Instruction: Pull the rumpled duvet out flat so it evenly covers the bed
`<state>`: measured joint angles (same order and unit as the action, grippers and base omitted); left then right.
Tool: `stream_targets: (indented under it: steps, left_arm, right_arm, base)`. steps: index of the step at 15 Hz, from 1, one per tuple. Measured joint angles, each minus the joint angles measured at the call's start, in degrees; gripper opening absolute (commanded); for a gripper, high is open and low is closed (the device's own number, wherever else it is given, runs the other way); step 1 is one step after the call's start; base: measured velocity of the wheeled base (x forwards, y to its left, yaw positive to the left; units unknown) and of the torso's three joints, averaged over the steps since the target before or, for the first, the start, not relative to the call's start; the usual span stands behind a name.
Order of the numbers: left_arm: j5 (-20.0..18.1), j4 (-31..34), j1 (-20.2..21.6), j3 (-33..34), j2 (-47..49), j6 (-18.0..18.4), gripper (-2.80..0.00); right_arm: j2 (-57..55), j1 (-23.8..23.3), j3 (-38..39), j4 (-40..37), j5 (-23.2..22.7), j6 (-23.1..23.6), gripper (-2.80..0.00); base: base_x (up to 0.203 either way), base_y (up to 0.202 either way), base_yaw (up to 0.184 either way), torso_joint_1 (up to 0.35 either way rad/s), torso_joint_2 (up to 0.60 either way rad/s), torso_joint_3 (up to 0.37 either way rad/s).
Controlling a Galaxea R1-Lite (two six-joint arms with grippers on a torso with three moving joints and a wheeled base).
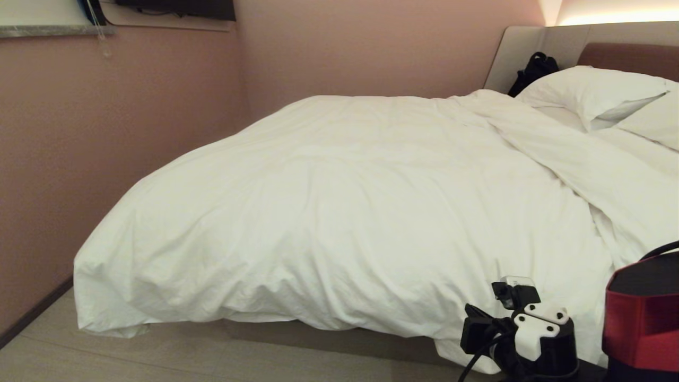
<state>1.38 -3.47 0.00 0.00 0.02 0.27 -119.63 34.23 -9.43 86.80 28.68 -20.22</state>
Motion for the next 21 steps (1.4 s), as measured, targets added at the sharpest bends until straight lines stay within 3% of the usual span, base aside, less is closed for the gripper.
stream_targets:
  steps: [7,12,17,21]
  left_arm:
    - [0.0,0.0,0.0,0.0,0.0,0.0,-2.8]
    - [0.0,0.0,0.0,0.0,0.0,0.0,-2.8]
    - [0.0,0.0,0.0,0.0,0.0,0.0,-2.8]
    - [0.0,0.0,0.0,0.0,0.0,0.0,-2.8]
  right_arm:
    - [2.5,-4.5,-1.4,-0.1,-0.1,0.6,-2.8]
    - [14.5,-8.4,-1.3,-0.5,0.5,2.3,-2.8]
    - [29.4,-18.3,0.5,-1.9,1.6,8.2,-2.8]
    - [44.7,-23.0,-0.2,-6.8,1.8,14.6,-2.8]
  base:
    - [0.0,0.0,0.0,0.0,0.0,0.0]
    - [0.0,0.0,0.0,0.0,0.0,0.0]
    - [0.0,0.0,0.0,0.0,0.0,0.0]
    - [0.0,0.0,0.0,0.0,0.0,0.0]
